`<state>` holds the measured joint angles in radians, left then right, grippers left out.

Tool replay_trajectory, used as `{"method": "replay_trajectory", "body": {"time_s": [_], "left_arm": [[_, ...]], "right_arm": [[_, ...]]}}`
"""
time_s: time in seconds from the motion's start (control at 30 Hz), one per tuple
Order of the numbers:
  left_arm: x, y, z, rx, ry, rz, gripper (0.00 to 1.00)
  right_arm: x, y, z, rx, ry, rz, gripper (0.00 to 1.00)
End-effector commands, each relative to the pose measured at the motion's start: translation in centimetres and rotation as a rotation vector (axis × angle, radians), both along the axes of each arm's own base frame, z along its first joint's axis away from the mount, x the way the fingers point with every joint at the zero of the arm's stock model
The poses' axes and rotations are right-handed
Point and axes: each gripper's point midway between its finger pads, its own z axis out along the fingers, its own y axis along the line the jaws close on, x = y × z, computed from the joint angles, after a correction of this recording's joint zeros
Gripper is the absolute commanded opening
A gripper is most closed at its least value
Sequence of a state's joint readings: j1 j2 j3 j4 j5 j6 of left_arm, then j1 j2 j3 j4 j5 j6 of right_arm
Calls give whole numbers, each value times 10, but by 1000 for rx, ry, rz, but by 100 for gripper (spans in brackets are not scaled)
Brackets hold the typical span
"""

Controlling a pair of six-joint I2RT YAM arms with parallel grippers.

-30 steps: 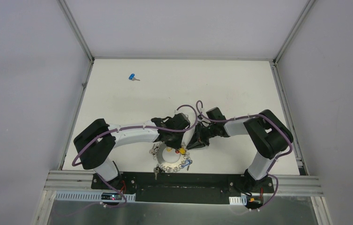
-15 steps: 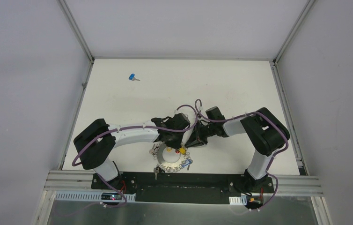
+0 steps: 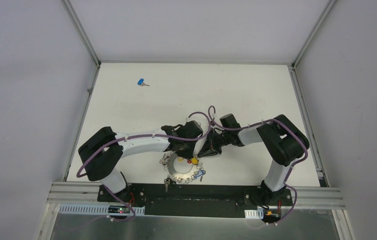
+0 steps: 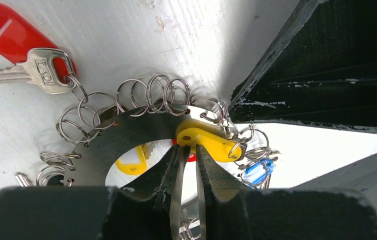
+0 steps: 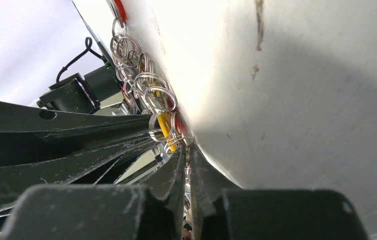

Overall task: Put the keys on the keyring
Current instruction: Pick up the keyring from the center of the board.

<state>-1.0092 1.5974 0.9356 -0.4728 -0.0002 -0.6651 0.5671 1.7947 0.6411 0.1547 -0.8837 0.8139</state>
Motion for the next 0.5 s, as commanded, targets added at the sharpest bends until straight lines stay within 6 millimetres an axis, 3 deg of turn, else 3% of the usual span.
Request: {"method": "replay_trajectory", "body": {"time_s": [0.0, 0.1, 0.2, 0.27, 0.33, 0.47], "left_arm": [[5, -3, 16, -25, -53, 7, 17], [5, -4, 15, -26, -48, 3, 17], [4, -4, 14, -23, -44, 2, 17], [4, -4, 13, -21, -44, 1, 17], [4, -5, 13, -22, -44, -2, 17], [5, -4, 13, -20, -46, 1, 17]], "right_arm": [[-31, -19, -16, -121, 212, -28, 19], [-34, -23, -17, -142, 216, -27, 31], [-36, -25, -17, -156, 210, -24, 33], [-38, -27, -17, -163, 213, -24, 29], [-39, -28, -18, -171, 218, -25, 18], [-44, -32, -20, -182, 228, -27, 19]]}}
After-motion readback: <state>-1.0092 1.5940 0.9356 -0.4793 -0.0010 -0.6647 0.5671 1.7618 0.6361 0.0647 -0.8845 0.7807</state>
